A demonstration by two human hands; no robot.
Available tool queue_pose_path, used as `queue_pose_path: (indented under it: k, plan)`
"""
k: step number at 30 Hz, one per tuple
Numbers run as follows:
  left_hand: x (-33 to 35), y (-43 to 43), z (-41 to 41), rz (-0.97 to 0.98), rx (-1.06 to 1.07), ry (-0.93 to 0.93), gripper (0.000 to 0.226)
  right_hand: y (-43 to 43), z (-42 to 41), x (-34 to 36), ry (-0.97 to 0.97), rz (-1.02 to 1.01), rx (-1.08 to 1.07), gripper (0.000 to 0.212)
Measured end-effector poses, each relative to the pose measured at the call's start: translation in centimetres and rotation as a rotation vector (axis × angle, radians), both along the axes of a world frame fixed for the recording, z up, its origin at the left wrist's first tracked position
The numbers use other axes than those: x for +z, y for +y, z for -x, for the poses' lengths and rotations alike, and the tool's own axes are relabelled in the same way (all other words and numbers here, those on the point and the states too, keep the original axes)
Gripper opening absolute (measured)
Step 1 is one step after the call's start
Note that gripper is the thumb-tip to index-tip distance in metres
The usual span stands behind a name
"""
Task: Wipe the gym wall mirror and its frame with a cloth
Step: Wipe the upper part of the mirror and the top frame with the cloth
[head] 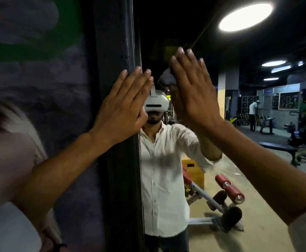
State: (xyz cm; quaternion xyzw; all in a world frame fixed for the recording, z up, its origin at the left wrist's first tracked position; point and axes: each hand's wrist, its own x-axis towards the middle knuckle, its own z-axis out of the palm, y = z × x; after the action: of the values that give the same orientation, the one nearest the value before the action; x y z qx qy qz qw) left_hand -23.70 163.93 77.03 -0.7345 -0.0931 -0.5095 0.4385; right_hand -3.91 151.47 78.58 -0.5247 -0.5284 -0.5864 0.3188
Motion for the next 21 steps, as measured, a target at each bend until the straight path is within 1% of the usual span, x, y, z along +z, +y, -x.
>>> queue_pose_path:
  k: [2, 4, 6, 7, 10, 12, 13, 15, 19, 21]
  plan:
    - [2.5, -0.4, -0.9, -0.017, 0.020, 0.004, 0.070, 0.2, 0.4, 3.0, 0.032, -0.038, 0.001, 0.059]
    - [5.1, -0.8, -1.9, -0.033, 0.038, -0.007, 0.067, 0.2, 0.2, 5.0, -0.034, -0.008, -0.017, 0.060]
    - [7.6, -1.2, -2.8, -0.046, 0.047, -0.008, 0.071, -0.7, -1.0, 7.6, -0.091, 0.004, -0.061, 0.061]
    - [8.7, -1.4, -3.1, -0.045, 0.052, -0.004, 0.074, -1.4, -1.8, 9.3, -0.076, -0.025, -0.074, 0.061]
    - [11.2, -1.8, -4.2, -0.024, 0.053, -0.035, 0.079, -3.4, -3.6, 13.9, 0.103, -0.162, -0.038, 0.063]
    - [11.5, -1.7, -4.7, -0.047, 0.089, -0.069, 0.078, -3.4, -3.2, 14.7, 0.192, -0.210, 0.002, 0.064]
    - [11.4, -1.6, -4.9, -0.060, 0.107, -0.079, 0.078, -3.1, -2.8, 14.3, 0.192, -0.211, 0.012, 0.063]
    - [11.3, -1.6, -4.9, -0.071, 0.108, -0.076, 0.077, -2.2, -2.0, 12.0, 0.130, -0.169, 0.005, 0.060]
    - [10.9, -2.2, -4.9, -0.026, 0.088, -0.066, 0.077, -1.6, -1.8, 4.7, -0.037, -0.010, -0.042, 0.061]
    - [10.5, -2.6, -5.2, -0.002, 0.111, -0.069, 0.077, -2.1, -2.8, 2.6, -0.144, 0.087, -0.083, 0.062]
